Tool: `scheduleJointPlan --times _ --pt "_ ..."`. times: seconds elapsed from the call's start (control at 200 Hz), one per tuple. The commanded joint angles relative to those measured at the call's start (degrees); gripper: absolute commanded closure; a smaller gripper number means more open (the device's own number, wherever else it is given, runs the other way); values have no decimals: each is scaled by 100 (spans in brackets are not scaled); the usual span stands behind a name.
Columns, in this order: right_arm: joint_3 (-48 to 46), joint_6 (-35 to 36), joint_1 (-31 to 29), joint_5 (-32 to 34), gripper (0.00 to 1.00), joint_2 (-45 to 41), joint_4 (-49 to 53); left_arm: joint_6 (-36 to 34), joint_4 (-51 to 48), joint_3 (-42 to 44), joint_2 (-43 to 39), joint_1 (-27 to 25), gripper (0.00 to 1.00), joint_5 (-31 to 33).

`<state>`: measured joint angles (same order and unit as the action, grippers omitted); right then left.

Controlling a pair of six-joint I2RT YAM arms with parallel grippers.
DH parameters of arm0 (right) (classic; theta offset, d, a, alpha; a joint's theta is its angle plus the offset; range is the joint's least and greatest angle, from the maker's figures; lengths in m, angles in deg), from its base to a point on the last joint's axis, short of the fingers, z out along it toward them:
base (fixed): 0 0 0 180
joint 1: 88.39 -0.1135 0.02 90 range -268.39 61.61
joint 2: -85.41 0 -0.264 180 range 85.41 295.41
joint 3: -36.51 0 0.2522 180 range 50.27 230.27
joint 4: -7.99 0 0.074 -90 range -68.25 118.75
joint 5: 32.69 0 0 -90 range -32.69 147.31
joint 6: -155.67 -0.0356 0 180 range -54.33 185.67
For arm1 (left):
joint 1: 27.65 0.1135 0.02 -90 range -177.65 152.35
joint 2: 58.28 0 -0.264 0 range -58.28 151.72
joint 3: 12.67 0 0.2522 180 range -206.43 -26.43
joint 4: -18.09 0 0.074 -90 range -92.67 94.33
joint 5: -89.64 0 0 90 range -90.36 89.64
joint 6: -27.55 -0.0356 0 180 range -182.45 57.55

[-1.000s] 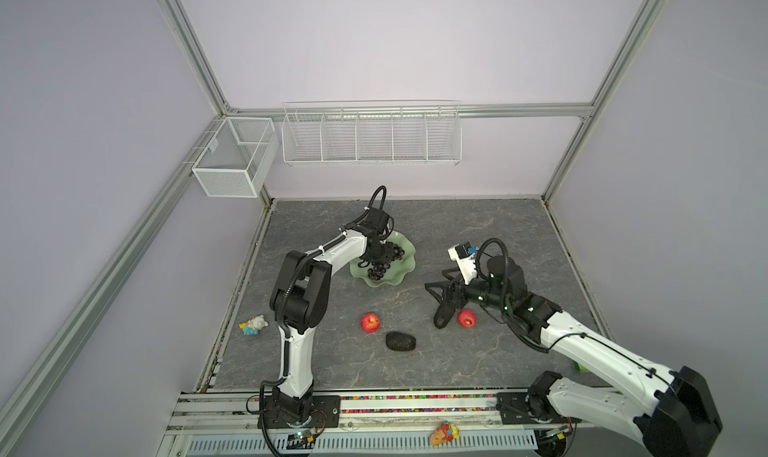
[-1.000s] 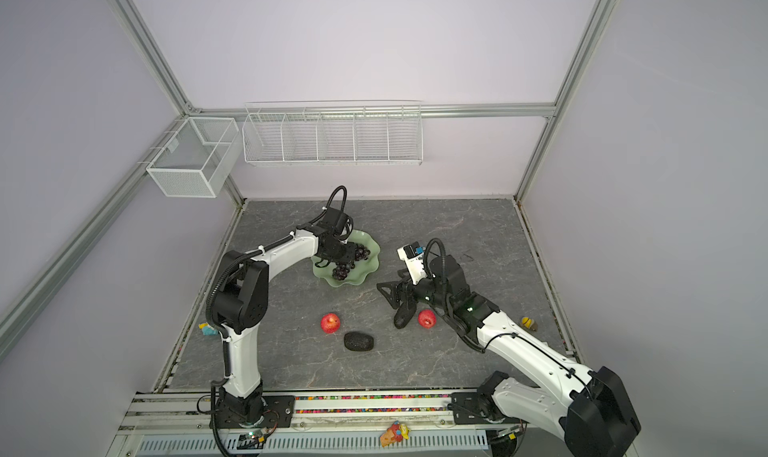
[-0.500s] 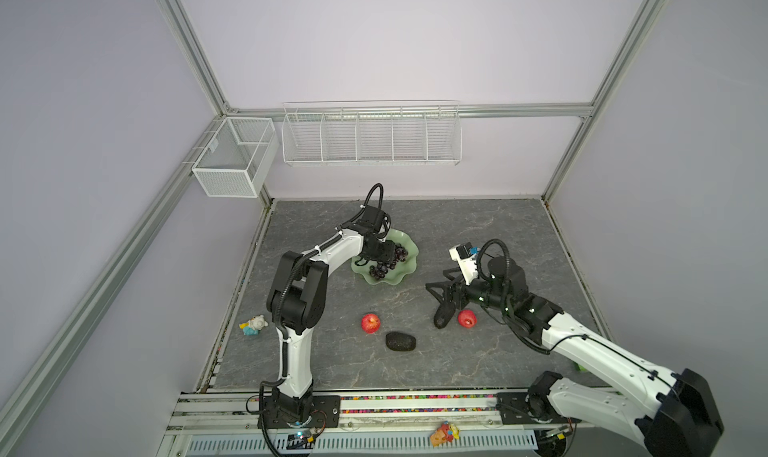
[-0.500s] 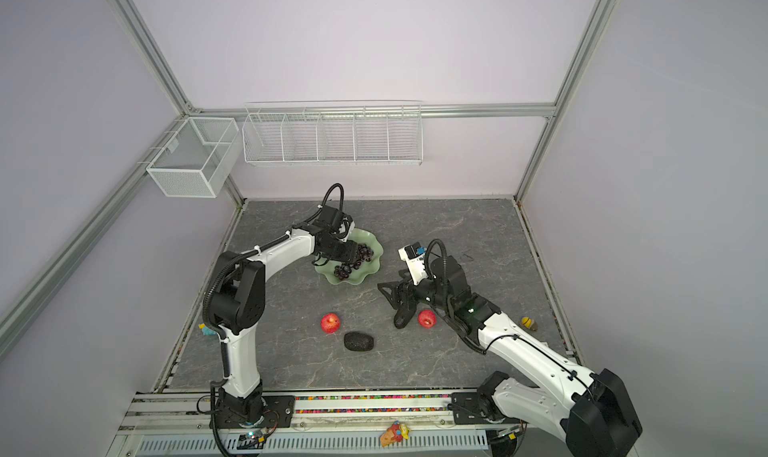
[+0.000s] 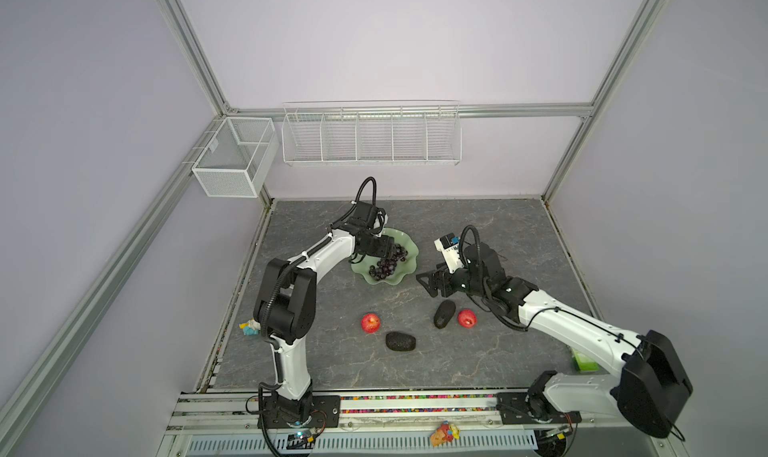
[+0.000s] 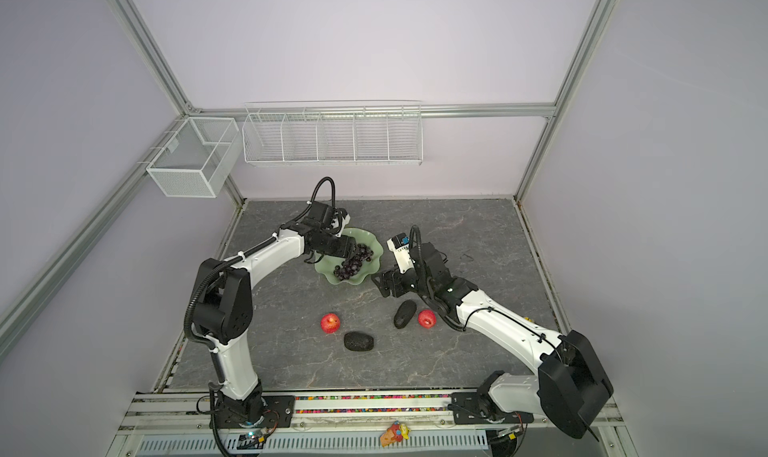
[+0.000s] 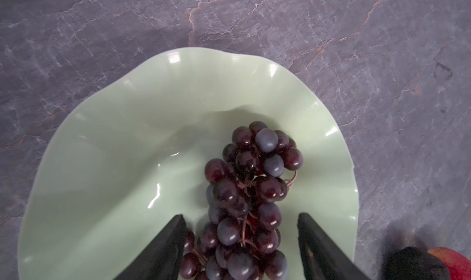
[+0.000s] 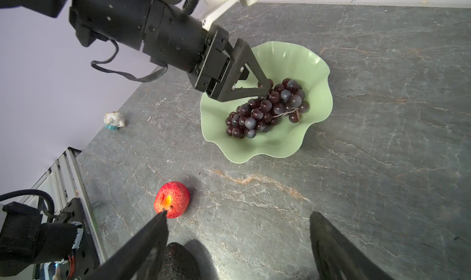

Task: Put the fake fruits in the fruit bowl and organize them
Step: 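Grasp the red apple nearest the bowl with the left gripper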

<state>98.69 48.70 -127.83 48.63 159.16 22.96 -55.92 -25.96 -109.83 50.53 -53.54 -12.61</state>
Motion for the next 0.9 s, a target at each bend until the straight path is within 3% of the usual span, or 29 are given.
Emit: scheduleJointPlan --times 0.0,0.14,0.27,0.37,0.54,0.895 --pt "-216 -34 -87 97 12 -307 18 -7 -108 141 -510 -1 30 18" --pt "-672 -85 -135 79 12 -800 221 627 -215 1207 -1616 -347 28 772" --pt "-1052 -95 -327 69 12 -1212 401 1463 -484 2312 -2765 -967 27 1584" --pt "-1256 -87 -550 65 12 -1413 467 2098 -910 2855 -3207 -1607 27 2039" --pt "-1337 -135 -979 241 12 -1354 457 2708 -1031 3542 -3315 -2033 26 2204" --pt "-1073 -158 -1537 474 12 -764 208 2466 -476 3752 -2742 -2040 26 2043"
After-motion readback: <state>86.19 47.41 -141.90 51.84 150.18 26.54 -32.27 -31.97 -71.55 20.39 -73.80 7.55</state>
